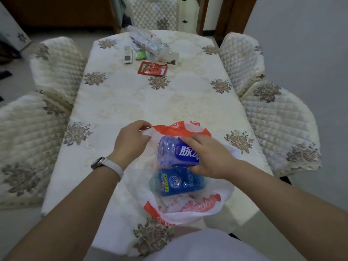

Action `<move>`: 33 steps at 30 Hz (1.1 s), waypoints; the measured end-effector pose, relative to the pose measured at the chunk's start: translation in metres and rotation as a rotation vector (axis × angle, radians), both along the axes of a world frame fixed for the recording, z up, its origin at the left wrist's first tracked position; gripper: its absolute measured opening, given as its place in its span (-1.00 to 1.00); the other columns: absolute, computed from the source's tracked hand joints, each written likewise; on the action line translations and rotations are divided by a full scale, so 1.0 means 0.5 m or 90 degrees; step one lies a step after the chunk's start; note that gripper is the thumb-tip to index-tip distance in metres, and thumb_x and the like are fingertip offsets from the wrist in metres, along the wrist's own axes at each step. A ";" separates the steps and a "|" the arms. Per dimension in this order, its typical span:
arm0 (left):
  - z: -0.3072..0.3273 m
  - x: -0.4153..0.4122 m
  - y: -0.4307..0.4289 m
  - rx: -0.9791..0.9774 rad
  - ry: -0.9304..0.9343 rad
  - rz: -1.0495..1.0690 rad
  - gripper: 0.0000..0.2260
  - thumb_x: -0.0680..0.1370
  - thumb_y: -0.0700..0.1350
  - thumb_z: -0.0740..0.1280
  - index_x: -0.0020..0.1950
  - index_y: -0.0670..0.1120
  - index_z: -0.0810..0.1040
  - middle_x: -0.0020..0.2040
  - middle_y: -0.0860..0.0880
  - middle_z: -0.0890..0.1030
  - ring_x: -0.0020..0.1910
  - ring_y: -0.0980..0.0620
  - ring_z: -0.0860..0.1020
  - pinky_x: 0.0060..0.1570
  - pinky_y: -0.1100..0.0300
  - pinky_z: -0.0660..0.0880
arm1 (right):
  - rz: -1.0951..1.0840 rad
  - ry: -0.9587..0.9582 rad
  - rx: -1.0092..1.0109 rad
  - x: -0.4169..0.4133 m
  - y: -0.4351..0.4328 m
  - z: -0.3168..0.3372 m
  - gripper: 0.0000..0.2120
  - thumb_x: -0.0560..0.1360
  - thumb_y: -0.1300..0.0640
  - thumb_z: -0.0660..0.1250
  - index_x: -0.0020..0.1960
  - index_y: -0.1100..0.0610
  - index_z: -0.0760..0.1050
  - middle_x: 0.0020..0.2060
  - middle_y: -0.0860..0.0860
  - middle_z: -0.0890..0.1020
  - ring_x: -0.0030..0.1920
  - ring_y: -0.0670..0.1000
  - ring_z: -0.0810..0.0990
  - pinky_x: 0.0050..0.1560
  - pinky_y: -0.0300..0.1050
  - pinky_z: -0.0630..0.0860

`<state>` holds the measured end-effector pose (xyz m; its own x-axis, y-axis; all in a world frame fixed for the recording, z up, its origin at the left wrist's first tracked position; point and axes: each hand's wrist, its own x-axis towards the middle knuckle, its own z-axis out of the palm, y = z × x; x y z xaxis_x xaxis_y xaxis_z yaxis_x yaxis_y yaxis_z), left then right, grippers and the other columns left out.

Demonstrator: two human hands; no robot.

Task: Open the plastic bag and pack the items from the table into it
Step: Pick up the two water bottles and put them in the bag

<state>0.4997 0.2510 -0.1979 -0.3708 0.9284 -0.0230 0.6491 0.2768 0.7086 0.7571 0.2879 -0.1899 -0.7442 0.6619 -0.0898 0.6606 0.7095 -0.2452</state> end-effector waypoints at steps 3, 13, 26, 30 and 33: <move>0.001 -0.005 -0.001 -0.032 0.005 -0.100 -0.76 0.51 -0.16 0.38 0.16 0.02 0.63 0.03 0.10 0.62 0.02 0.07 0.55 0.07 0.15 0.50 | 0.050 -0.045 0.026 -0.026 0.030 -0.024 -0.09 0.34 -0.23 0.45 0.53 -0.01 0.09 0.32 0.02 0.42 0.27 0.06 0.42 0.24 0.01 0.48; 0.000 -0.012 0.000 0.054 -0.111 0.023 -0.92 0.56 -0.09 0.37 -0.09 0.07 0.63 -0.16 0.23 0.62 -0.15 0.33 0.54 -0.24 0.49 0.38 | 0.085 -0.139 0.000 -0.060 0.083 -0.088 -0.11 0.38 -0.19 0.43 0.54 -0.06 0.02 0.39 0.00 0.35 0.35 0.05 0.33 0.31 0.01 0.39; -0.064 -0.021 -0.024 -0.048 -0.040 0.015 -0.96 0.58 -0.02 0.35 -0.04 0.09 0.59 -0.10 0.14 0.61 -0.08 0.12 0.55 -0.06 0.15 0.50 | 0.053 -0.196 -0.108 -0.089 0.108 -0.166 -0.09 0.39 -0.14 0.48 0.55 -0.02 0.01 0.46 0.03 0.29 0.40 0.09 0.32 0.33 0.01 0.41; -0.058 -0.009 -0.018 -0.021 -0.112 0.070 -0.86 0.58 -0.02 0.34 -0.14 0.01 0.62 -0.21 0.09 0.63 -0.17 0.08 0.56 -0.17 0.15 0.48 | 0.037 -0.173 -0.131 -0.083 0.108 -0.167 -0.14 0.43 -0.23 0.39 0.55 -0.04 0.02 0.46 0.02 0.28 0.40 0.08 0.32 0.33 0.00 0.42; -0.040 0.004 -0.012 0.026 -0.158 0.113 -0.84 0.60 -0.04 0.32 -0.14 -0.05 0.60 -0.22 -0.01 0.62 -0.21 0.01 0.55 -0.17 0.09 0.49 | -0.007 -0.139 -0.155 -0.074 0.094 -0.154 -0.29 0.51 -0.29 0.24 0.54 -0.06 0.08 0.43 0.01 0.32 0.37 0.06 0.35 0.32 0.01 0.43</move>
<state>0.5018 0.2448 -0.2177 -0.5144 0.8519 -0.0977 0.3986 0.3384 0.8524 0.7199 0.3348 -0.2668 -0.6832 0.6091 -0.4028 0.7233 0.6402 -0.2589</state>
